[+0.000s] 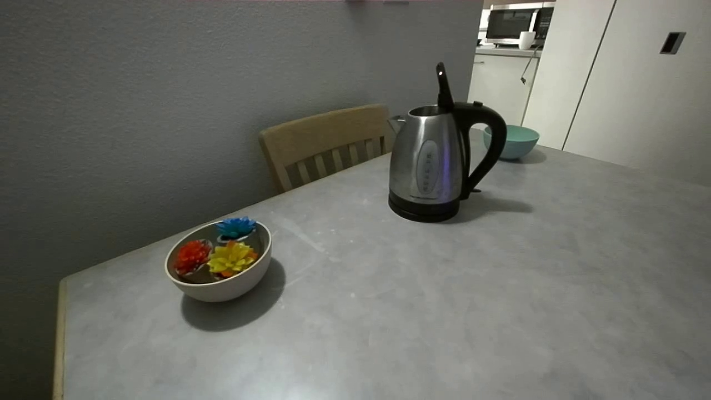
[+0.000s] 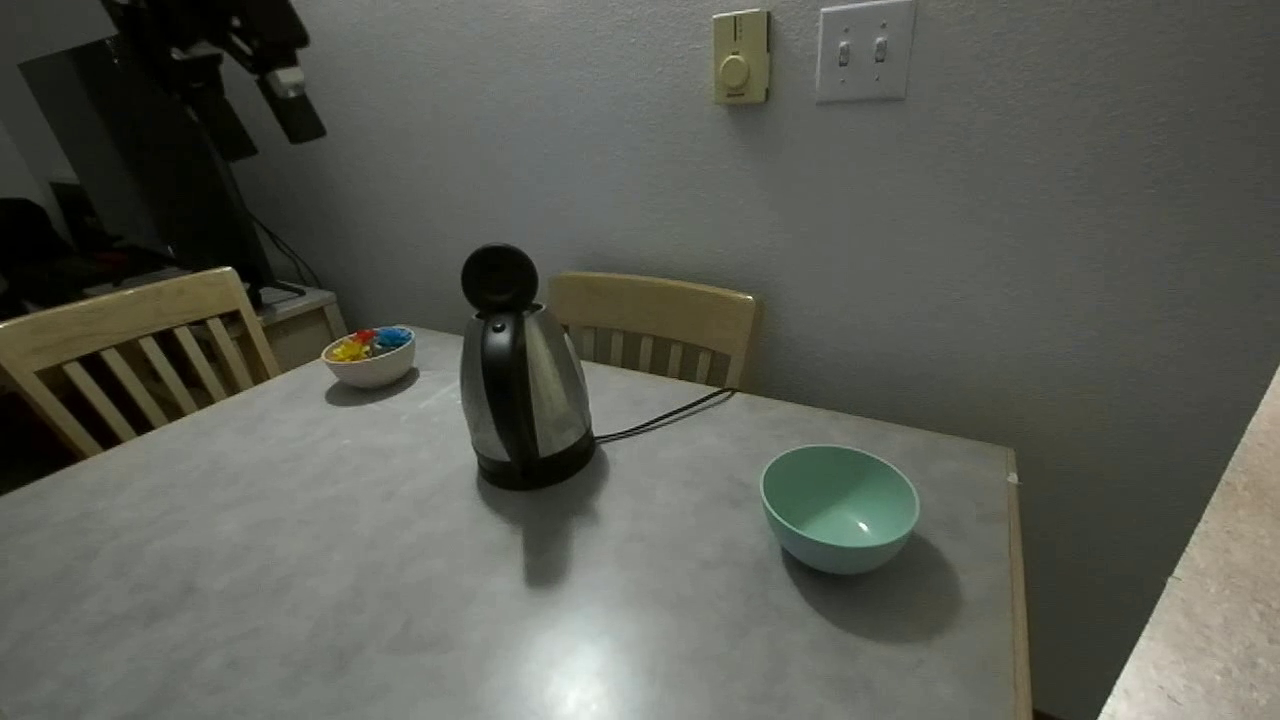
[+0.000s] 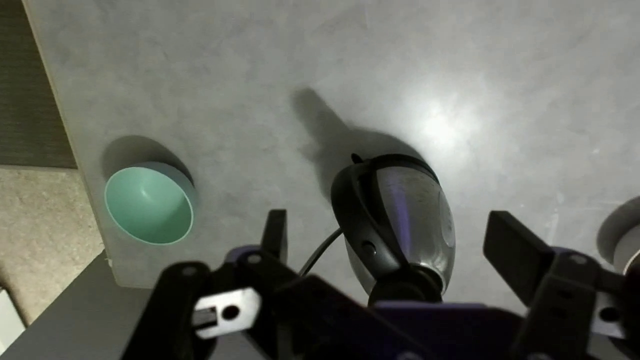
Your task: Closed the lid of the kettle
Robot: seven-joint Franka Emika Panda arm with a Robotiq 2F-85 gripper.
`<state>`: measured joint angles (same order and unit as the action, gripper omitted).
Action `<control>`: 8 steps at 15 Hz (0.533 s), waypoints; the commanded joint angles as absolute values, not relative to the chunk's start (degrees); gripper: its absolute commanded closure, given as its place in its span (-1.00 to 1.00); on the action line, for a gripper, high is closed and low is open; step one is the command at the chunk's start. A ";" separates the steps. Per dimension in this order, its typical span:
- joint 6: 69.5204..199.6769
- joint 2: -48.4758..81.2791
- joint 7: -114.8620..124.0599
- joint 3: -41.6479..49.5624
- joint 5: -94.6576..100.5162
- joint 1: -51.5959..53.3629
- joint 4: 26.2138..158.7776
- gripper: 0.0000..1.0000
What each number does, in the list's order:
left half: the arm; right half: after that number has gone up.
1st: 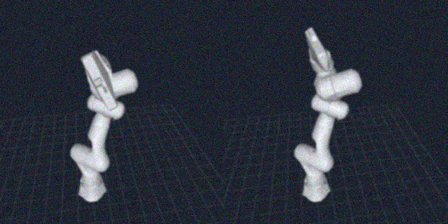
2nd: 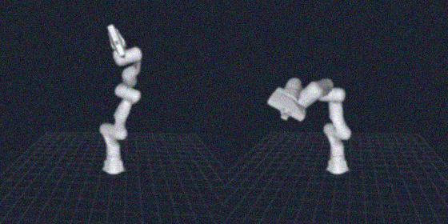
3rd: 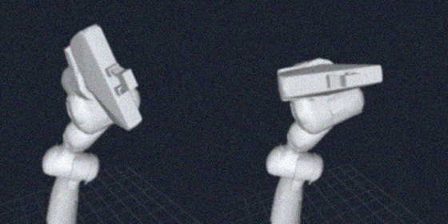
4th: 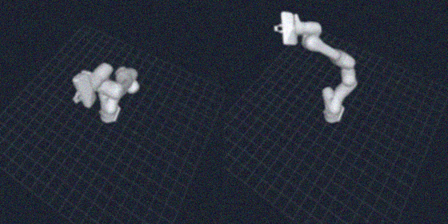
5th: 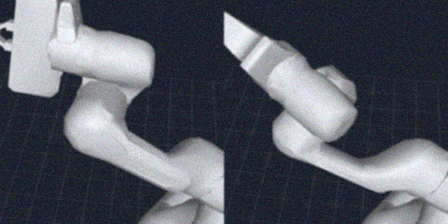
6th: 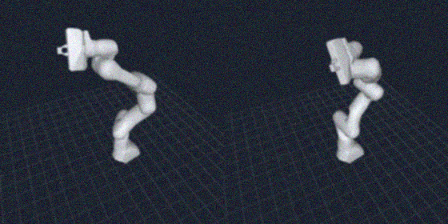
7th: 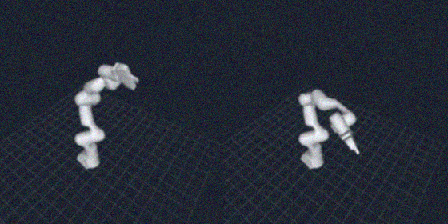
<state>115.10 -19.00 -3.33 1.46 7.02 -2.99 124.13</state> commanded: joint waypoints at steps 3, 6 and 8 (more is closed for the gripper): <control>112.83 -5.60 -10.52 3.31 3.14 -2.08 115.05 -1.00; 112.57 -1.14 -12.63 3.10 0.14 -2.26 111.81 -1.00; 114.45 -2.95 -10.92 2.63 1.17 -2.50 114.38 -1.00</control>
